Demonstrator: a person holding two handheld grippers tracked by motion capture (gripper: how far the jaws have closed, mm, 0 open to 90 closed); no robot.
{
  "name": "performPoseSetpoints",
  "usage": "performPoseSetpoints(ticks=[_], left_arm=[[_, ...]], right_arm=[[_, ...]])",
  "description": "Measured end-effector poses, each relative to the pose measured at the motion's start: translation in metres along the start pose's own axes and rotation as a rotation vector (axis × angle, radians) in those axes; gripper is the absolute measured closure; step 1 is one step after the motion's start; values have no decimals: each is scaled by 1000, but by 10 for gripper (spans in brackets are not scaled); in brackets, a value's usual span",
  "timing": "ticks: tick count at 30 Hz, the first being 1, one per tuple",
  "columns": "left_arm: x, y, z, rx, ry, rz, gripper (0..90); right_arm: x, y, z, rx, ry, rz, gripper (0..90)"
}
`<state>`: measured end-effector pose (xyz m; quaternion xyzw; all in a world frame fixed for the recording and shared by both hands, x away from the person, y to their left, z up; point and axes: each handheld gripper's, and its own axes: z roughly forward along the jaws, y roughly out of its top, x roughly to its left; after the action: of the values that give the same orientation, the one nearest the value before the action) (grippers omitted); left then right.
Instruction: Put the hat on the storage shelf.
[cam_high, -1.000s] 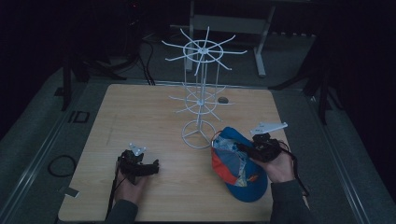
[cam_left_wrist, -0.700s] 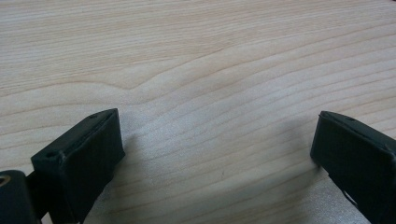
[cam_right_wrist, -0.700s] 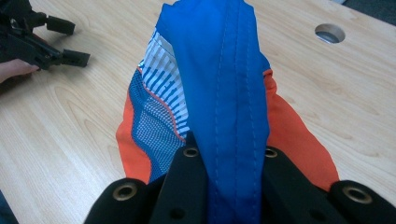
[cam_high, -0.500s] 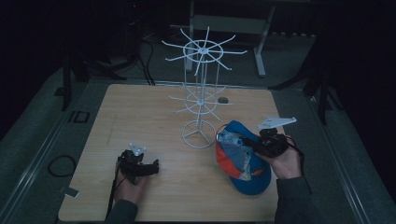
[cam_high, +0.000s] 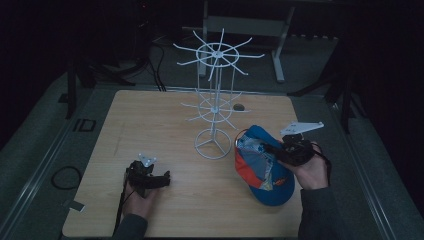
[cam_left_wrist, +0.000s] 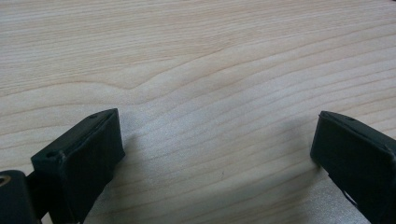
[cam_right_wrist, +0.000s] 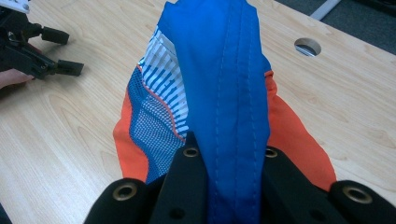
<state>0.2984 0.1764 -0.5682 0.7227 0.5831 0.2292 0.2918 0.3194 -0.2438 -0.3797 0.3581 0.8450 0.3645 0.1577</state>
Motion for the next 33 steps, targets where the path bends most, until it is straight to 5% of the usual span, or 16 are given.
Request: performPoseSetpoints(ticks=[33], left_arm=[[0,0,0,0,0,1,28]], right_arm=[[-7,18,-25,-58,-28,-8,879]])
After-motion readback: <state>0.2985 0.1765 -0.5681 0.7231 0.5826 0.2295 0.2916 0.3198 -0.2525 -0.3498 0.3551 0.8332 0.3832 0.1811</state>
